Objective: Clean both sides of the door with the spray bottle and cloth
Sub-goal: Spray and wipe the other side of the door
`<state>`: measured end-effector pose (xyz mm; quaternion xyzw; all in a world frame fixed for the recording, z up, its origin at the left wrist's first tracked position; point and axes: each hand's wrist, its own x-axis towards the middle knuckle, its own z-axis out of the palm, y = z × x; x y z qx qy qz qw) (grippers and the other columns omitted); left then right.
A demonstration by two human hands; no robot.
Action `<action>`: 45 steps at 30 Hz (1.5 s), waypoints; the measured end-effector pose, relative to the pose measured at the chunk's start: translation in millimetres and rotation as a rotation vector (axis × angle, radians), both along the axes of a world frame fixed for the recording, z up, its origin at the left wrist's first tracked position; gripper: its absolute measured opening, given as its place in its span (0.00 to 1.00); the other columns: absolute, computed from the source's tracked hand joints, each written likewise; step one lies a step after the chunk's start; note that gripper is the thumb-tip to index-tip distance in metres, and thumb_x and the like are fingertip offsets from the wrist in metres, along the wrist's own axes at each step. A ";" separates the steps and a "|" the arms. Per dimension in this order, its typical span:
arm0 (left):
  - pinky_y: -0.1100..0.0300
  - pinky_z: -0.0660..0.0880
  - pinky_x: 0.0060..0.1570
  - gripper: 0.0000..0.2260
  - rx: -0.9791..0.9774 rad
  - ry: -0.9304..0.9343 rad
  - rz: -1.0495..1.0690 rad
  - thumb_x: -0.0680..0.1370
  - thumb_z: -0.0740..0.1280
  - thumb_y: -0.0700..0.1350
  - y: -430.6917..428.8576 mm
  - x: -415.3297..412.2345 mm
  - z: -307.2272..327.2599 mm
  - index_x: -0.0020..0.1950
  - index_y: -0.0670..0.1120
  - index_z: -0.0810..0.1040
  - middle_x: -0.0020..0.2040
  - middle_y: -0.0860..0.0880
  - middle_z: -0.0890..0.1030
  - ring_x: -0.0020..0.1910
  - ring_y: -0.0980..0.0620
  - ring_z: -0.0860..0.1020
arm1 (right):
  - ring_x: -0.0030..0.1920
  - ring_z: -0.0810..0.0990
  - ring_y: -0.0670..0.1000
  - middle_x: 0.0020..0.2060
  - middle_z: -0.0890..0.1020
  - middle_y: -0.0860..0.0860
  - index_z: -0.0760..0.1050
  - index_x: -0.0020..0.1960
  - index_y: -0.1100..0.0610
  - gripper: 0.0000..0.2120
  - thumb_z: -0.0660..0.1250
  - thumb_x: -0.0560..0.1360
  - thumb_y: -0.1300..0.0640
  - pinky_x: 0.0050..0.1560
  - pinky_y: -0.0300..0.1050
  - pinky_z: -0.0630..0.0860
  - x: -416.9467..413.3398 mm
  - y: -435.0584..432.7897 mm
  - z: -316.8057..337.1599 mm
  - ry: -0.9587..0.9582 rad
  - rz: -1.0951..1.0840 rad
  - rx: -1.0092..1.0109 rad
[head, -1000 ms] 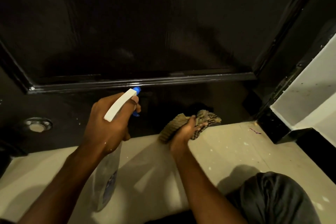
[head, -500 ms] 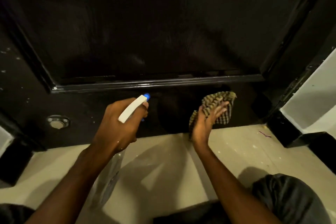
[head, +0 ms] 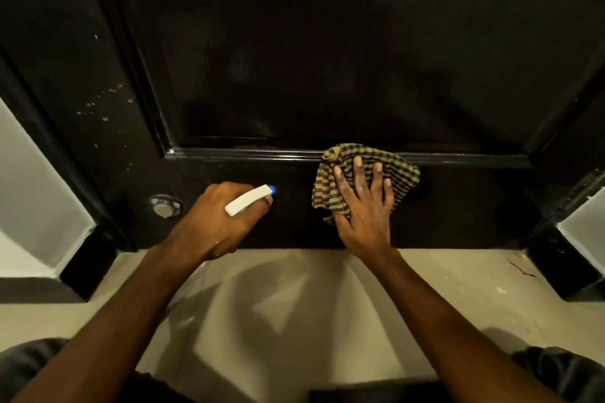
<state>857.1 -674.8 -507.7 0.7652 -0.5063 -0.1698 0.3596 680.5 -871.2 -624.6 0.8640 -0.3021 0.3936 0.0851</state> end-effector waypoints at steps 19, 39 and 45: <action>0.60 0.72 0.22 0.13 -0.352 0.181 0.205 0.82 0.62 0.46 26.0 38.3 15.2 0.45 0.41 0.81 0.37 0.48 0.82 0.21 0.52 0.74 | 0.76 0.60 0.45 0.79 0.52 0.38 0.54 0.80 0.42 0.34 0.57 0.75 0.45 0.57 0.42 0.67 42.9 23.0 21.6 0.335 0.246 -0.189; 0.69 0.71 0.24 0.11 -0.515 0.227 0.373 0.82 0.62 0.46 53.0 63.2 28.0 0.43 0.47 0.80 0.41 0.45 0.81 0.35 0.50 0.79 | 0.79 0.57 0.44 0.80 0.54 0.41 0.56 0.81 0.43 0.32 0.58 0.77 0.45 0.60 0.43 0.66 102.2 66.9 34.8 0.358 0.346 -0.068; 0.62 0.75 0.25 0.12 -0.558 0.193 0.468 0.82 0.62 0.50 65.8 82.1 26.2 0.42 0.53 0.80 0.38 0.51 0.80 0.31 0.53 0.79 | 0.73 0.69 0.50 0.76 0.68 0.47 0.63 0.78 0.50 0.31 0.57 0.76 0.44 0.57 0.45 0.76 118.2 77.6 -0.5 0.578 0.433 0.082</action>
